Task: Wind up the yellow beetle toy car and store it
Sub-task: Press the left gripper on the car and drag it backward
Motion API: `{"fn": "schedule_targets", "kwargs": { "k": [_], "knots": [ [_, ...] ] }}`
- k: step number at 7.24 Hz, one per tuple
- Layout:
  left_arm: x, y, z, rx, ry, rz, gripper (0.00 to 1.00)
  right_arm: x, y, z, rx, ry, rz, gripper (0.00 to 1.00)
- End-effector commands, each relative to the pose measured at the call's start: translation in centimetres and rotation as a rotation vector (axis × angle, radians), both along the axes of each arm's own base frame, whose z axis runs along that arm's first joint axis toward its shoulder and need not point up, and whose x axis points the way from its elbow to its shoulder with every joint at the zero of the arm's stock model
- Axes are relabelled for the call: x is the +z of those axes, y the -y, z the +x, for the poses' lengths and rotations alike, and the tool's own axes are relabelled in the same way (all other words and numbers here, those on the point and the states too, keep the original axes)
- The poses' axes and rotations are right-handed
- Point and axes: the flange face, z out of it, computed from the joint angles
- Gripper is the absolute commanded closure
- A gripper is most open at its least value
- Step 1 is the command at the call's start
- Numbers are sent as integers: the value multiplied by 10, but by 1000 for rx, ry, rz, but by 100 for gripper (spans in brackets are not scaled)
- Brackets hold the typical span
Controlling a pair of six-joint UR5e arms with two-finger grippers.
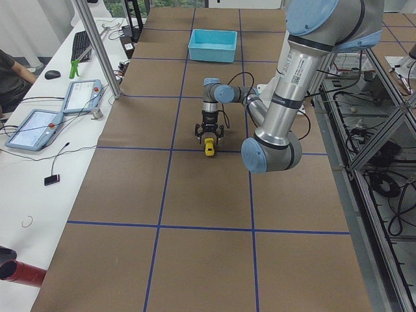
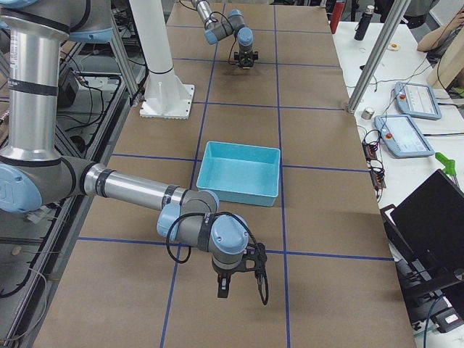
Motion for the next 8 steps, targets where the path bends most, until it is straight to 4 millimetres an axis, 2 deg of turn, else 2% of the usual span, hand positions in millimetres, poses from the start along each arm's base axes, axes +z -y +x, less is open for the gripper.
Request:
{"fn": "schedule_targets", "kwargs": {
  "k": [1, 2, 3, 4, 5, 8],
  "knots": [
    [-2, 1, 1, 0, -2, -2, 80, -1, 2, 0, 0, -2, 2, 0],
    [-3, 1, 0, 2, -3, 3, 100, 1, 1, 0, -1, -1, -2, 0],
    [-6, 1, -2, 7, -10, 8, 100, 2, -1, 0, -1, -1, -5, 0],
    [-25, 1, -19, 0, -55, 36, 100, 2, 0, 0, -1, -1, -3, 0],
    [-28, -1, -46, 27, -88, 58, 100, 2, -1, 0, -1, -1, -3, 0],
    [-25, -3, -71, 80, -198, 94, 100, 2, -2, 0, -1, -1, -3, 0]
  ]
}}
